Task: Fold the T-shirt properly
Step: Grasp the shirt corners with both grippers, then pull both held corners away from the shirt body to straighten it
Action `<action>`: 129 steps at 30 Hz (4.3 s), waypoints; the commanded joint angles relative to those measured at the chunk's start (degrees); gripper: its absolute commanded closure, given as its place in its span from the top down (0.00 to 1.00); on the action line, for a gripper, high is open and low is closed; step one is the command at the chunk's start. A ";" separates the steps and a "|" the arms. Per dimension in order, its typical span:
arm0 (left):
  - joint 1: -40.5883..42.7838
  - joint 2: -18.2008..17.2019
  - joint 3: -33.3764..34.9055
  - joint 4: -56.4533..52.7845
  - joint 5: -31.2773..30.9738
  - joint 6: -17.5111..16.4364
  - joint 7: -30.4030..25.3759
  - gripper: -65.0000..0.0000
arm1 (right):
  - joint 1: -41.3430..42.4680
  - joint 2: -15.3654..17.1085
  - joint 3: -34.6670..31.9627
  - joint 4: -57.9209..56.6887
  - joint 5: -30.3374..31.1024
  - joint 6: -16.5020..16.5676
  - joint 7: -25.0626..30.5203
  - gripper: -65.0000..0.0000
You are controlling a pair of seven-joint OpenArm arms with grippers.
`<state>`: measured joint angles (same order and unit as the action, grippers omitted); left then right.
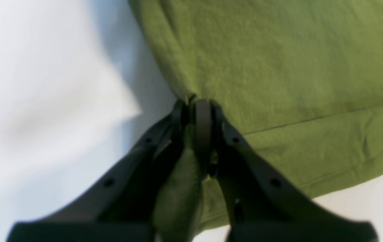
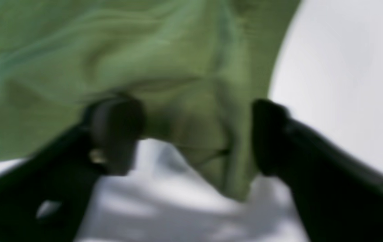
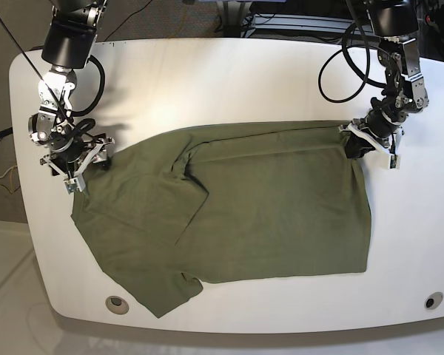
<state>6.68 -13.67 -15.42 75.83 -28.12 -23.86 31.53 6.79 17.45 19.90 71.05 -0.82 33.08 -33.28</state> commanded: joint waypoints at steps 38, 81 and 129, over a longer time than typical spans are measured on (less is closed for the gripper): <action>5.85 -6.77 0.08 -0.45 3.11 0.96 5.97 0.00 | -16.68 -5.89 0.36 15.59 -2.30 -0.68 -7.38 0.00; 14.99 -8.17 -4.84 4.39 3.11 0.96 9.04 0.00 | -28.28 -10.02 0.45 21.39 -2.39 -0.77 -7.82 0.00; 11.21 -5.10 -4.84 4.48 3.20 0.96 9.13 0.00 | -29.60 -10.11 4.76 21.39 -2.39 -0.68 -6.42 0.00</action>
<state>16.47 -18.81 -20.86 81.23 -28.36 -23.38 33.47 -21.61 7.33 24.93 94.11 3.05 32.95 -29.52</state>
